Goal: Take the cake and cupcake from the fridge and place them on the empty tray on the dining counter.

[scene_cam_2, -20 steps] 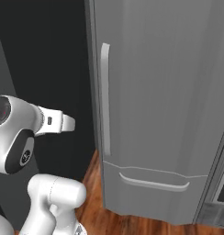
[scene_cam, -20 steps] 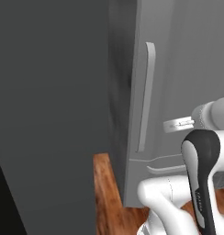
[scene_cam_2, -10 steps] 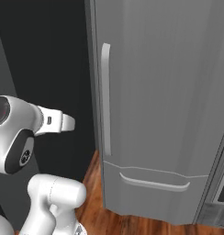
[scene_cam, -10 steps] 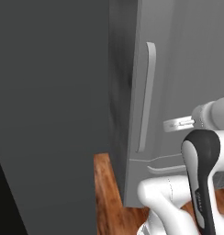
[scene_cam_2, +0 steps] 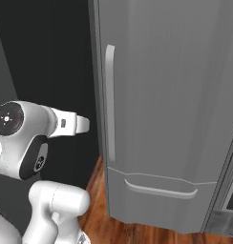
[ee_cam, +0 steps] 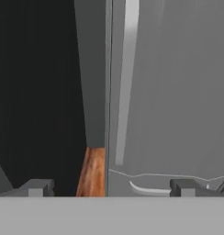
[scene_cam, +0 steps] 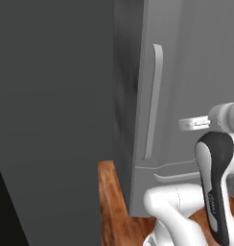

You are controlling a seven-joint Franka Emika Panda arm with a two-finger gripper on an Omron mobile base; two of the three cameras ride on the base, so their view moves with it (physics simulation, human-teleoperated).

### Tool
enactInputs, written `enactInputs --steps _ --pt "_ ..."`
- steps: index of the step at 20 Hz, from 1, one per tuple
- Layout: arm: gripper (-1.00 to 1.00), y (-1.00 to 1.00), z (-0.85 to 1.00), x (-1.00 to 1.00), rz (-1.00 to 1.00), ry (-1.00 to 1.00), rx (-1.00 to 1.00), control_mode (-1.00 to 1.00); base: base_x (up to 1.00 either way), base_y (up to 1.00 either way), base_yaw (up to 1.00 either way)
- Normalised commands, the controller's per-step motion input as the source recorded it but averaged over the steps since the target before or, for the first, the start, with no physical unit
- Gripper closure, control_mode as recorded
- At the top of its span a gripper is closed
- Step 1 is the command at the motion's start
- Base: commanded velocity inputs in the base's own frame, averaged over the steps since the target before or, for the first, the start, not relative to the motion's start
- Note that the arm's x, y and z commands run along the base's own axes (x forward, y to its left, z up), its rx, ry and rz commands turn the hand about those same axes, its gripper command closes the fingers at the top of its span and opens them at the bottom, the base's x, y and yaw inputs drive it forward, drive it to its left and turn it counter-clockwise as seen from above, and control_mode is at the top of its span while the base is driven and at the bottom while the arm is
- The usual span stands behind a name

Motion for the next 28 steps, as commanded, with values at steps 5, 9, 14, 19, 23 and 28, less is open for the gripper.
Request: enactInputs --steps 5,9,14,19,23,28 --pt "-1.0 -0.46 -0.02 0.47 -0.04 0.0 0.0 -1.0 0.0 0.0 0.0" --pt "-1.0 -0.11 -0.12 0.7 0.0 0.0 0.0 -1.0 0.0 0.0 0.0" --pt "-1.0 0.0 -0.16 0.7 0.0 0.0 0.0 -1.0 0.0 0.0 0.0" --pt "-1.0 0.0 -0.17 0.83 0.0 0.0 0.0 -1.0 0.0 0.0 0.0" --pt "-1.0 0.0 -0.18 0.89 0.0 0.0 0.0 -1.0 0.0 0.0 0.0" --pt "-1.0 0.0 -0.14 0.82 0.0 0.01 0.0 -1.0 0.0 0.0 0.0"
